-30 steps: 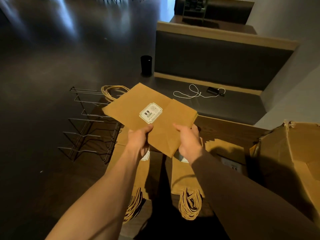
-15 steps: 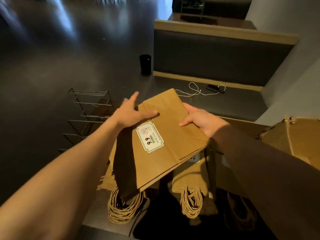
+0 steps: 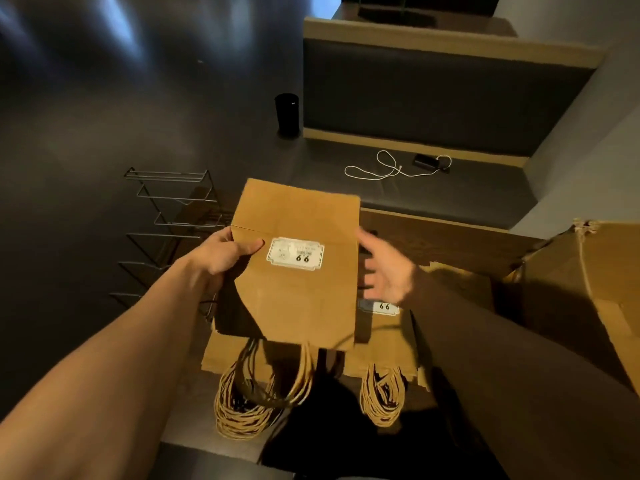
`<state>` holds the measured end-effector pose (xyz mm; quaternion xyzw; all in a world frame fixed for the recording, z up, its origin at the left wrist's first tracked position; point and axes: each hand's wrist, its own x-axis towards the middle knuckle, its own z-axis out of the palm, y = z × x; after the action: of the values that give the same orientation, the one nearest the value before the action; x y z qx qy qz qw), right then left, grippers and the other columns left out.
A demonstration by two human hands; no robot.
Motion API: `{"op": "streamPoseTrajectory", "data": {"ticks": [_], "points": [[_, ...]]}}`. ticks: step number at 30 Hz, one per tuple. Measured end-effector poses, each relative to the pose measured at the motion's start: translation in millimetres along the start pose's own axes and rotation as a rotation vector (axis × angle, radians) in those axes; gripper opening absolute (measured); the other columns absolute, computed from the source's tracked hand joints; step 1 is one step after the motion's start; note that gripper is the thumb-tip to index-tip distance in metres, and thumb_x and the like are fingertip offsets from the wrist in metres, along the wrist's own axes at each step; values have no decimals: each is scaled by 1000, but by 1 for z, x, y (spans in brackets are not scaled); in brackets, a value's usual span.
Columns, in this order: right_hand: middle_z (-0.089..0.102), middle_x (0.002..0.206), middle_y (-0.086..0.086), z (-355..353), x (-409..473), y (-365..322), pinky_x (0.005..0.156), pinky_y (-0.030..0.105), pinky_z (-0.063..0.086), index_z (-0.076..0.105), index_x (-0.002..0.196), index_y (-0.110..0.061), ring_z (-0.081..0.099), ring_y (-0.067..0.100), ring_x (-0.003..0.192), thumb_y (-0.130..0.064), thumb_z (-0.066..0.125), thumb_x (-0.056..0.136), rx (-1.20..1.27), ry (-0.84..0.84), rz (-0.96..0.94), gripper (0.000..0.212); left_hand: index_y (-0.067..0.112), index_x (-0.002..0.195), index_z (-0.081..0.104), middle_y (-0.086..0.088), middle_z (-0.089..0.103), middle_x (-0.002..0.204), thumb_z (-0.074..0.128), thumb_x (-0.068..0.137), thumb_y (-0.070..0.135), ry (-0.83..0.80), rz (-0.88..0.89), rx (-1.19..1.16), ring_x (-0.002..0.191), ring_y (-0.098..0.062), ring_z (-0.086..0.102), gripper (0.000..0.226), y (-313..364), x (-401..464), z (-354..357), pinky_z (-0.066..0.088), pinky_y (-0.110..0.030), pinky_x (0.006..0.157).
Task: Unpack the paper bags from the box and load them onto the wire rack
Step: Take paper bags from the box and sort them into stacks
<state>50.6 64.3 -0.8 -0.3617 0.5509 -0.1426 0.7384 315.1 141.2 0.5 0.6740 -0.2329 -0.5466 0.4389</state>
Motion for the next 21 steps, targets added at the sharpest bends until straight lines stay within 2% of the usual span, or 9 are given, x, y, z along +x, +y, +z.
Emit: {"op": "streamPoseTrajectory", "data": {"ticks": [2,4,6,9,11,14,16,17,21], "points": [[64,128,12,23,-2,13,98,49,49,56,131,-19,62,31,115,-27,55,98,80,-89,-8,34,12,122,60,-10,71,111,66,93,8,112,22,4,92,-25,70,30,-3,4,7,56,-38,77],[68,118,10,40,7,22,93,43,52,58,122,-15,66,26,102,-3,48,96,104,36,-58,30,13,116,62,-5,70,108,75,88,17,280,41,145,91,-22,68,31,-9,13,9,55,-36,79],[65,116,6,49,12,29,95,37,48,54,121,-9,61,21,101,7,44,92,78,154,-105,34,14,114,65,-4,70,105,78,85,28,408,-11,276,91,-23,67,34,-17,21,4,56,-37,81],[53,122,-2,59,16,46,100,36,43,46,139,-10,49,19,116,9,46,90,-9,218,-101,52,9,104,70,-10,70,100,75,82,32,390,-187,460,91,-29,69,32,-37,25,-8,59,-44,87],[55,125,5,64,19,60,98,33,38,42,141,-4,46,21,118,12,47,89,-57,295,-107,55,8,104,69,-11,70,102,73,81,27,352,-220,540,90,-29,68,29,-55,23,-11,59,-44,85],[43,144,12,72,26,75,94,28,38,33,148,-4,45,23,125,10,48,90,-29,381,-80,62,15,125,61,-8,68,116,67,85,18,321,-86,591,103,-29,64,40,-73,16,-12,57,-39,87],[38,148,10,79,34,81,83,23,38,28,151,-8,50,18,108,7,46,93,-70,400,-48,63,20,144,47,-7,63,126,65,90,14,306,-8,628,112,-29,62,57,-81,12,-15,54,-34,85],[39,148,9,84,40,86,83,22,40,27,152,-9,51,18,106,5,45,95,-106,402,-20,61,20,148,43,-8,62,129,63,91,13,303,10,649,114,-29,61,61,-87,13,-18,52,-32,85],[36,151,12,103,48,100,108,35,37,26,152,-9,39,31,135,-8,45,94,-432,405,61,61,18,149,42,-11,63,130,62,92,18,239,-72,772,114,-29,62,60,-101,15,-28,52,-31,83]]}}
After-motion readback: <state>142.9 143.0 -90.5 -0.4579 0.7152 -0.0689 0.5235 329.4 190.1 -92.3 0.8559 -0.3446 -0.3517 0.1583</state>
